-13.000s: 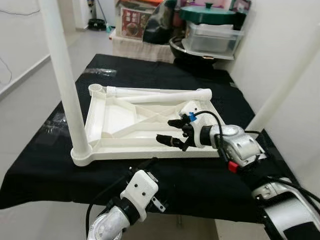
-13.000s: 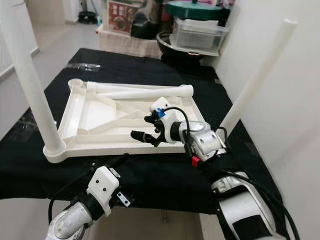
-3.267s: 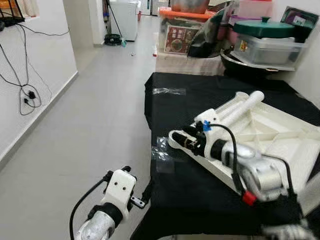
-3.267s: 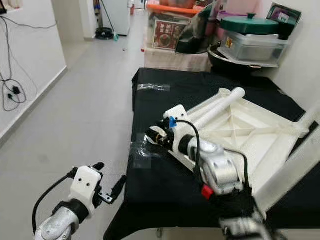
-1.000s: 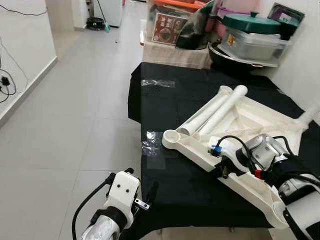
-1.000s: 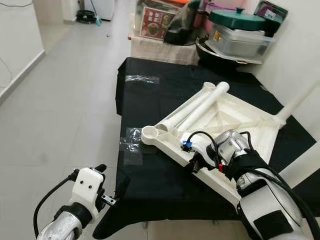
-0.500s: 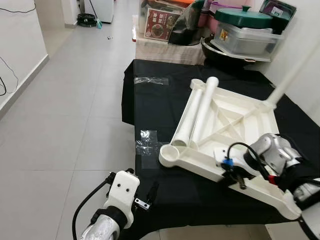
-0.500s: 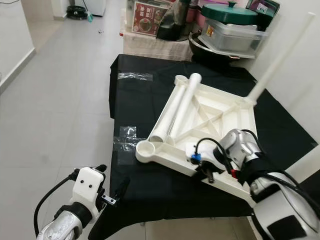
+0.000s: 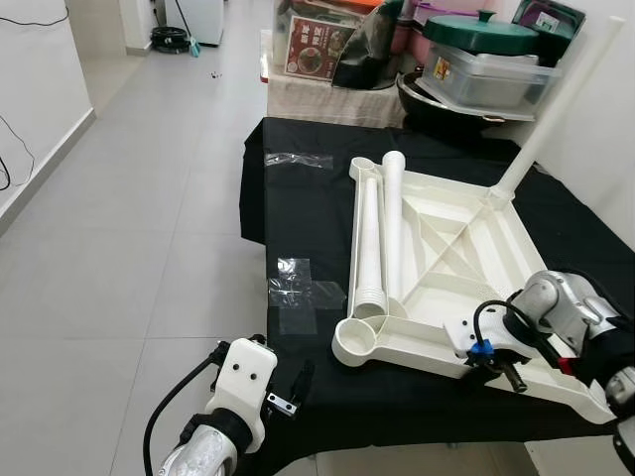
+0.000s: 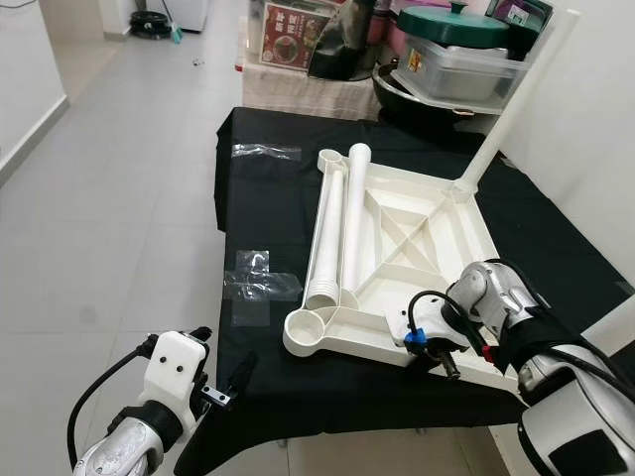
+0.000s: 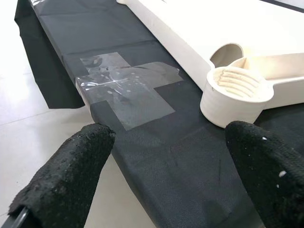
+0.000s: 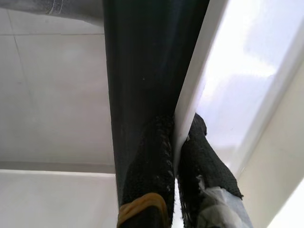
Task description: Building children table
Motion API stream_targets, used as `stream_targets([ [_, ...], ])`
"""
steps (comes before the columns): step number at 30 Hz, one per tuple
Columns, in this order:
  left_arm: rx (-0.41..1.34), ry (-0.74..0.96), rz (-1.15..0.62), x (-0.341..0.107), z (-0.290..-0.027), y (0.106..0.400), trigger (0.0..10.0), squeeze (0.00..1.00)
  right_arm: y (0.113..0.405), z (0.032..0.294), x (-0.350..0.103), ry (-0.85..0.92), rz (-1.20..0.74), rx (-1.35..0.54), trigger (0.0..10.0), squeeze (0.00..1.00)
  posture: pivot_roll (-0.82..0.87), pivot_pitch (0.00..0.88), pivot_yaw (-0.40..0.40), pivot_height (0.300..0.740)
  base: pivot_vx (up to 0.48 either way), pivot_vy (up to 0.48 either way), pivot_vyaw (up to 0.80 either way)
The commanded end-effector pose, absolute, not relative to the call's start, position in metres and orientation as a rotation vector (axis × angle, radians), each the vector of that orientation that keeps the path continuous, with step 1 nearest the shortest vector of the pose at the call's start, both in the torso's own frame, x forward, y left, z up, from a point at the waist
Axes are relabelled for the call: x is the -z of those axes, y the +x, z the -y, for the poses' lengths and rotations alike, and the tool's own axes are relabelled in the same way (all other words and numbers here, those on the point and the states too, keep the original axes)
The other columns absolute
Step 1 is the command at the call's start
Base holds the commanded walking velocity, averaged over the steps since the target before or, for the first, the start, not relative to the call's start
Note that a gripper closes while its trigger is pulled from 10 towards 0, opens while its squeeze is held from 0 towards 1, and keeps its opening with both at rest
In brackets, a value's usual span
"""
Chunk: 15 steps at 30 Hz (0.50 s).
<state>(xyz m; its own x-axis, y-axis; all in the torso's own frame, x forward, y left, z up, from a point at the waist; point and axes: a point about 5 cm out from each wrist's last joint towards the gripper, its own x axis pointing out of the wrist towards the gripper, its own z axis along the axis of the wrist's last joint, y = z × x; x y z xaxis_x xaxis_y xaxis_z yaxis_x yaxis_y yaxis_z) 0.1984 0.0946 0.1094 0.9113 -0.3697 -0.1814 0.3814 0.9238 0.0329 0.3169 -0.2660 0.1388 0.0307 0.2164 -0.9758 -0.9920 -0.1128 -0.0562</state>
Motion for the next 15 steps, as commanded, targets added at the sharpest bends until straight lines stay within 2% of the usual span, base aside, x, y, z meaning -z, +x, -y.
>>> stream_targets([
  [1,0.397,0.064,-0.183,-0.109,-0.0932,0.1975,10.0,0.0,0.318,0.2602,-0.1436,-1.247,-0.902,-1.421,0.0,0.0,0.04,0.033,-0.172,0.74,0.0,0.0,0.0],
  [10,0.397,0.068,-0.187,-0.1079,-0.0938,0.1977,10.0,0.0,0.3206,0.2532,-0.1455,-1.26,-0.793,-1.462,0.0,0.0,0.04,0.031,-0.172,0.74,0.0,0.0,0.0],
  [15,0.397,0.071,-0.189,-0.1078,-0.094,0.198,10.0,0.0,0.3234,0.253,-0.1481,-1.328,-0.74,-1.461,0.0,0.0,0.04,0.034,-0.168,0.74,0.0,0.0,0.0],
])
